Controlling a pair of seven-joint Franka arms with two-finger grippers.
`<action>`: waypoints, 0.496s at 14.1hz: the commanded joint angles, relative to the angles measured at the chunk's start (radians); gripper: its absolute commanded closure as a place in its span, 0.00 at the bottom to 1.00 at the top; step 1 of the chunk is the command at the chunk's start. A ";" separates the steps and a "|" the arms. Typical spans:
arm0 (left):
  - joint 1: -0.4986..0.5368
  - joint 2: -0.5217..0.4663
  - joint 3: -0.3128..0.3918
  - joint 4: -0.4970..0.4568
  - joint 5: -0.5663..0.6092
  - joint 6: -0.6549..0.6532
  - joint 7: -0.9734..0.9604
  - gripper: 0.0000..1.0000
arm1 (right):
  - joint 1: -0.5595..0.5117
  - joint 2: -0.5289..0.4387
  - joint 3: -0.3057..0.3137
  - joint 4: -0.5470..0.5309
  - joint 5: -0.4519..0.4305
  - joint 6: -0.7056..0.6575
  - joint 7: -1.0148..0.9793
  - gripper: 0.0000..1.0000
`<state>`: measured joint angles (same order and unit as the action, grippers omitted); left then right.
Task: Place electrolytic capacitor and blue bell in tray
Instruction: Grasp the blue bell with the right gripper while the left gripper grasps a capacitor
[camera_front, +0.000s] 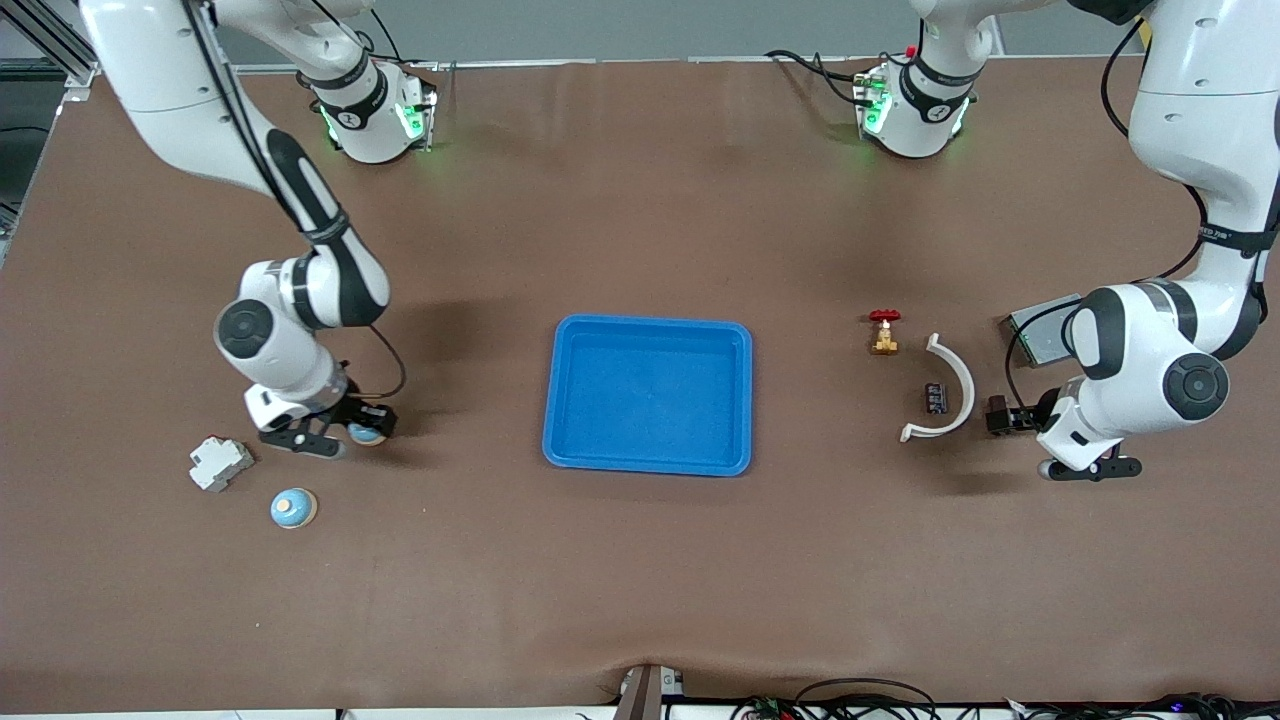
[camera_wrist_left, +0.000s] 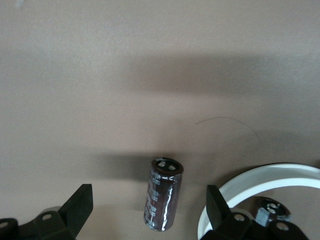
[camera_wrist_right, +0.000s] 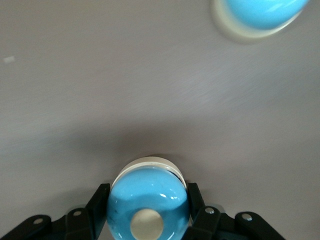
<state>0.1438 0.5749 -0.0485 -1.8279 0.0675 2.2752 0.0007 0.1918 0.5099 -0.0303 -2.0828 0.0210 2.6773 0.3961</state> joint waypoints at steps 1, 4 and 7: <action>0.002 0.008 -0.002 -0.010 0.012 0.021 -0.004 0.00 | 0.095 -0.017 -0.007 0.012 -0.001 -0.036 0.191 1.00; 0.000 0.010 -0.002 -0.020 0.012 0.021 -0.005 0.00 | 0.222 -0.011 -0.007 0.036 -0.001 -0.037 0.419 1.00; -0.006 0.008 -0.004 -0.028 0.012 0.020 -0.005 0.00 | 0.325 0.005 -0.008 0.107 -0.001 -0.091 0.605 1.00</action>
<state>0.1433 0.5886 -0.0506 -1.8415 0.0675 2.2796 0.0007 0.4635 0.5080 -0.0258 -2.0293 0.0211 2.6396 0.8986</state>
